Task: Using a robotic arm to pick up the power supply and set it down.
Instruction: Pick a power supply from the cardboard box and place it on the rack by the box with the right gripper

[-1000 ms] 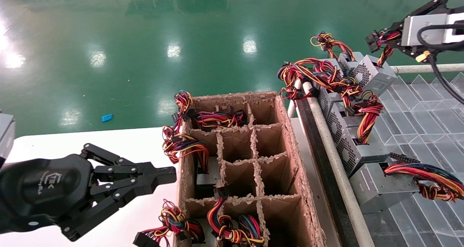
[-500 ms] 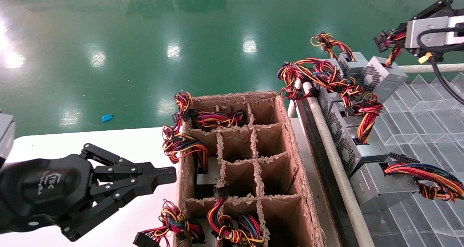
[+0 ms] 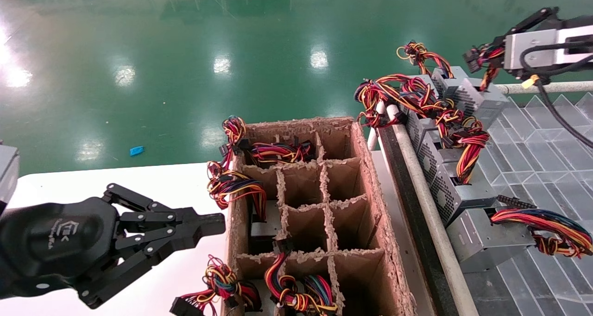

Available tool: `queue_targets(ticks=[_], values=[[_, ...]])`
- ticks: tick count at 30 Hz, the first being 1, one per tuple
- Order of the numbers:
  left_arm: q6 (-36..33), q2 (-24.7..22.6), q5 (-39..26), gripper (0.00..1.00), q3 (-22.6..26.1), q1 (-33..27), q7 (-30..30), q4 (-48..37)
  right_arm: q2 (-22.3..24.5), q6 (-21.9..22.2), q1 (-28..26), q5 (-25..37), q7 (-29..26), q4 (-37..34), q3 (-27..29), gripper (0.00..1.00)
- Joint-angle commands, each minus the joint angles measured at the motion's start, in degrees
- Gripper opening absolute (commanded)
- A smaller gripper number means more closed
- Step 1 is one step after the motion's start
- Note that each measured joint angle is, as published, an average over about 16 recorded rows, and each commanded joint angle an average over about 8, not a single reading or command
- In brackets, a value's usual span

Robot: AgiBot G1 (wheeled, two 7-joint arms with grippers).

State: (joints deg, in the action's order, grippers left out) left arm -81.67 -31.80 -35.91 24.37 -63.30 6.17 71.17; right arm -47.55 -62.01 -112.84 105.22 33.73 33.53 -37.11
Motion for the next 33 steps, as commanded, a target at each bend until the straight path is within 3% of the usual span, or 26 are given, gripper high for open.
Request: queue_targets(ticks=[1,17,28,30,33], values=[[0.0,0.0,0.0,0.0,0.0,0.0,0.0,0.0,-0.2,-0.3,0.3,-0.2,0.0,0.4,0.0,0.0],[0.0,0.0,0.0,0.0,0.0,0.0,0.0,0.0,-4.2,4.6,2.7,0.4,-1.3,-0.3,-0.3,0.0],[0.0,0.0,0.0,0.0,0.0,0.0,0.0,0.0,-5.5,4.8,1.8,3.5,-2.7,-1.8,-2.0,0.01],[0.0,0.0,0.0,0.0,0.0,0.0,0.0,0.0,-5.5,4.5,1.6,3.8,-3.0,-1.8,-2.1,0.11],[0.0,0.0,0.0,0.0,0.0,0.0,0.0,0.0,-5.2,3.8,1.3,3.8,-3.2,-1.6,-2.2,0.47]])
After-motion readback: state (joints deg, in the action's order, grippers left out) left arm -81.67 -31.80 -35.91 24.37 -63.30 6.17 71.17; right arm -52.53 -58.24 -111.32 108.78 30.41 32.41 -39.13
